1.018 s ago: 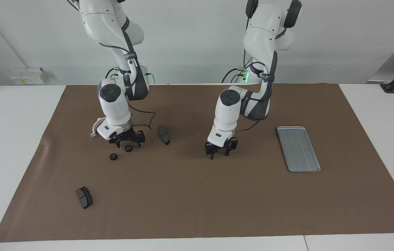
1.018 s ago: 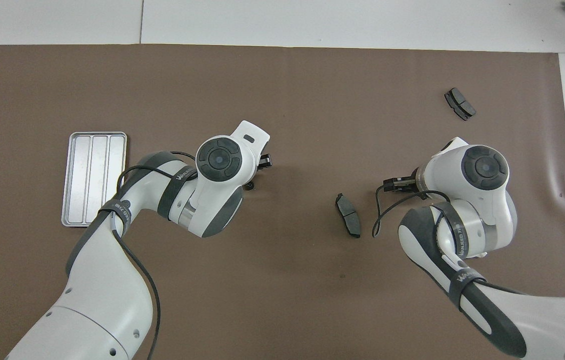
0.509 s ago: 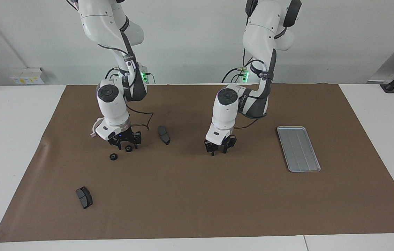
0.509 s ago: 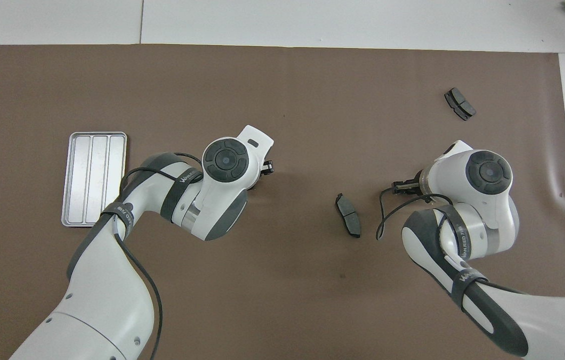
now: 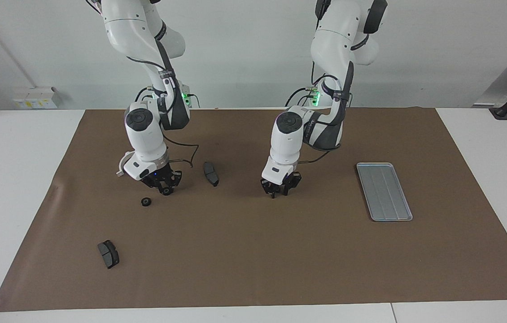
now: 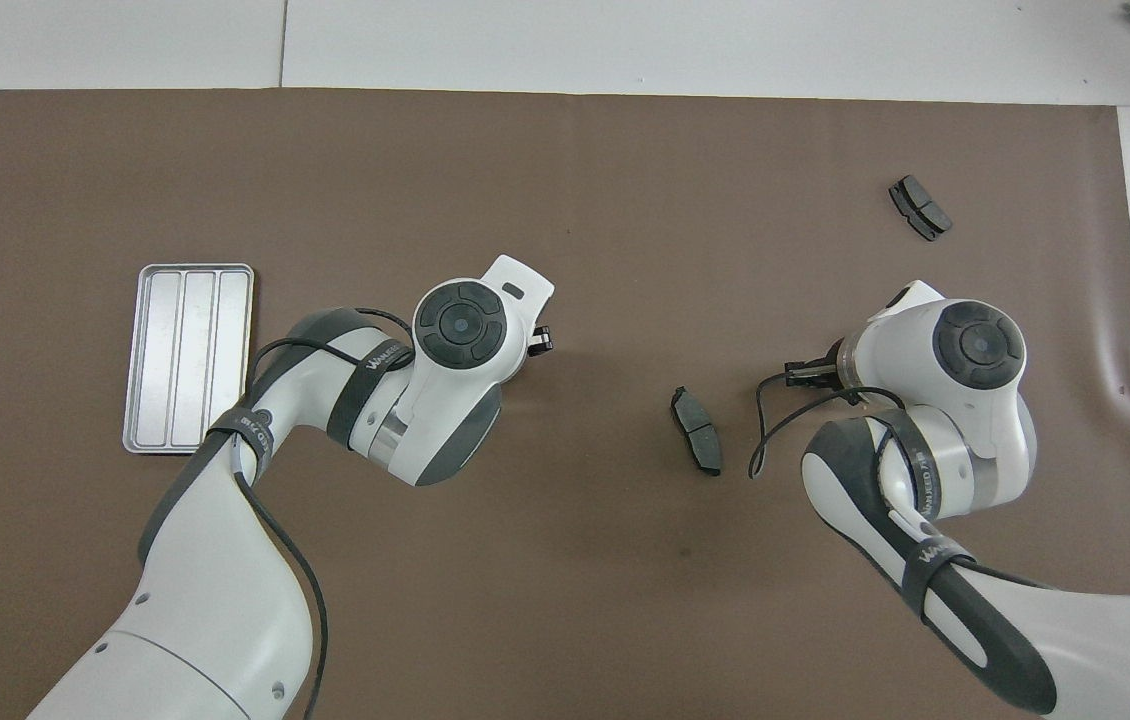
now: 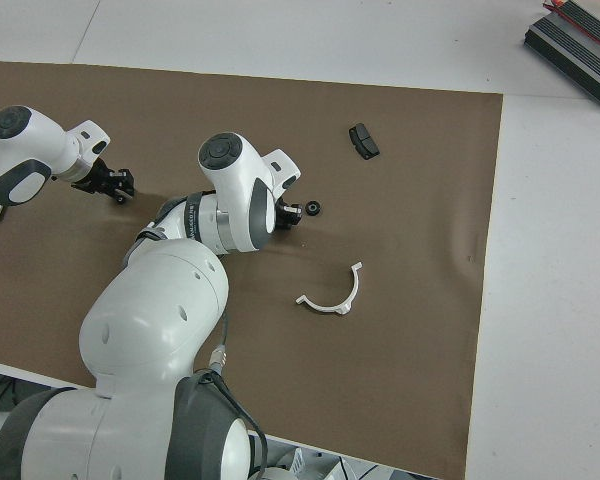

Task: Pick bearing gear from pile to tray
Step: 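Hold the gear with the left gripper while the right gripper grasps another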

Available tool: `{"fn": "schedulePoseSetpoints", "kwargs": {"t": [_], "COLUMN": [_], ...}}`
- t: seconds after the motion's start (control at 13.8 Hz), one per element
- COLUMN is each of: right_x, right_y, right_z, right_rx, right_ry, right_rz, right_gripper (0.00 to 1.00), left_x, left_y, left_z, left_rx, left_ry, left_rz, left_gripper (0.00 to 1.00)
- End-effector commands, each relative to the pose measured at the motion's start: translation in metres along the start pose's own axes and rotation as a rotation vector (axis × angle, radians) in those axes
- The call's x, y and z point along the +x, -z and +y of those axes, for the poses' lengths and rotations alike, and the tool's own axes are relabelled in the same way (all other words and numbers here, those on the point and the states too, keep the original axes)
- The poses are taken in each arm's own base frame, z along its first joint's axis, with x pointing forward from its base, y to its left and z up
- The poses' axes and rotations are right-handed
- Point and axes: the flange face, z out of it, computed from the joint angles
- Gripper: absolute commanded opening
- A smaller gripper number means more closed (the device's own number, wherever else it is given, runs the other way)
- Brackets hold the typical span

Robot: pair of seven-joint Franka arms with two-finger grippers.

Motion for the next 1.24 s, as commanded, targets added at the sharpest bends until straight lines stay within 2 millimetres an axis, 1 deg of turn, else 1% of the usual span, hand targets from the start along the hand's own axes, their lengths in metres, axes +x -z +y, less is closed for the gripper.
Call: {"fn": "schedulePoseSetpoints", "kwargs": {"t": [0.0, 0.15, 0.22, 0.29, 0.44, 0.58, 0.65, 0.73, 1.02, 1.16], "right_x": [0.011, 0.018, 0.021, 0.024, 0.032, 0.034, 0.033, 0.031, 0.031, 0.031], "right_y": [0.014, 0.027, 0.031, 0.038, 0.044, 0.049, 0.049, 0.050, 0.051, 0.052], "right_z": [-0.005, -0.027, -0.032, -0.049, -0.059, -0.080, -0.086, -0.099, -0.121, -0.127], "right_rx": [0.027, 0.036, 0.041, 0.047, 0.056, 0.065, 0.068, 0.073, 0.083, 0.086], "right_ry": [0.004, 0.024, 0.015, 0.025, 0.003, 0.029, 0.017, 0.012, -0.007, -0.012], "right_rz": [0.039, 0.061, 0.071, 0.083, 0.086, 0.094, 0.094, 0.096, 0.100, 0.102], "right_gripper": [0.00, 0.00, 0.00, 0.00, 0.00, 0.00, 0.00, 0.00, 0.00, 0.00], "left_x": [-0.017, -0.018, -0.019, -0.020, -0.022, -0.023, -0.024, -0.024, -0.028, -0.029], "left_y": [-0.003, -0.004, -0.005, -0.004, -0.006, -0.005, -0.005, -0.006, -0.006, -0.006], "left_z": [-0.004, -0.006, -0.006, -0.006, -0.005, -0.004, -0.003, -0.003, -0.001, 0.000], "left_rx": [0.018, 0.020, 0.021, 0.020, 0.021, 0.018, 0.018, 0.020, 0.022, 0.022], "left_ry": [0.015, 0.015, 0.015, 0.015, 0.014, 0.011, 0.009, 0.011, 0.014, 0.011], "left_rz": [-0.028, -0.030, -0.032, -0.031, -0.032, -0.030, -0.030, -0.032, -0.034, -0.034], "left_gripper": [0.46, 0.45, 0.45, 0.43, 0.41, 0.38, 0.35, 0.34, 0.28, 0.25]}}
